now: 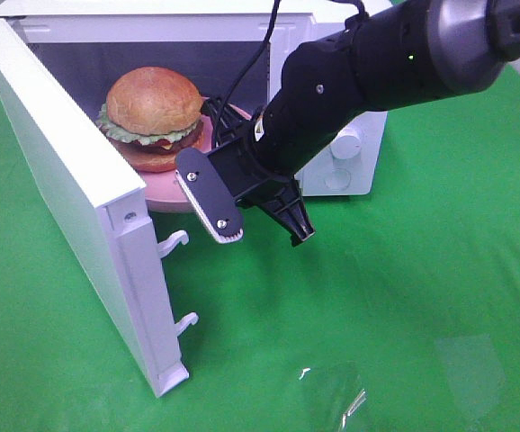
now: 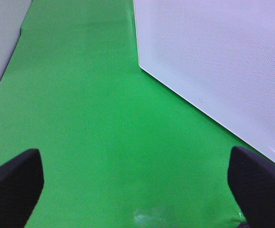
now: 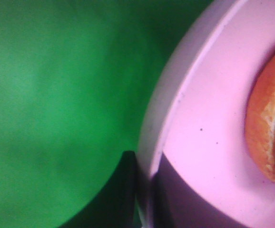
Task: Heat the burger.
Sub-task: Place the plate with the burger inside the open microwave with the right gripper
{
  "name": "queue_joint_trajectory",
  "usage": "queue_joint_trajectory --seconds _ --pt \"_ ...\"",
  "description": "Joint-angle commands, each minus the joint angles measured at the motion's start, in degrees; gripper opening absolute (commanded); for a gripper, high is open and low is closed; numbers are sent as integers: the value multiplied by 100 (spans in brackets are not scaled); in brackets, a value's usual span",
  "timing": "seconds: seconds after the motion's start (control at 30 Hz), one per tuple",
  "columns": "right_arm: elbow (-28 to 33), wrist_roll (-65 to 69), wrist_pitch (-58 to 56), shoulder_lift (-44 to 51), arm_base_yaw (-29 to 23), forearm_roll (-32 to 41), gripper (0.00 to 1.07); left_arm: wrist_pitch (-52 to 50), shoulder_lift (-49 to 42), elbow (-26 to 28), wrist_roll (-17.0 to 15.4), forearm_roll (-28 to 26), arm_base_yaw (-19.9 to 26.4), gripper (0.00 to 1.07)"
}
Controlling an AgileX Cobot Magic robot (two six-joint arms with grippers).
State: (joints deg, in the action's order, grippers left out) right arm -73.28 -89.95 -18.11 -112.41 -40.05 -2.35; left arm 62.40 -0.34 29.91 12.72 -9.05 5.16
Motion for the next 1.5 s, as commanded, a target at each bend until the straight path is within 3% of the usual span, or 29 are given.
queue_joint_trajectory --seconds 0.03,0.7,1.1,1.5 --pt "-264 120 206 -52 11 -138 0 -80 -92 -11 -6 -34 -29 98" --pt "-1730 1874 -109 -963 11 -1209 0 -80 -92 -11 -6 -34 -29 98" --pt "-2647 2114 -476 -1610 11 -1261 0 -80 -92 -11 -6 -34 -29 98" --pt "-3077 2143 -647 -1948 11 -1261 0 -80 -92 -11 -6 -34 -29 98"
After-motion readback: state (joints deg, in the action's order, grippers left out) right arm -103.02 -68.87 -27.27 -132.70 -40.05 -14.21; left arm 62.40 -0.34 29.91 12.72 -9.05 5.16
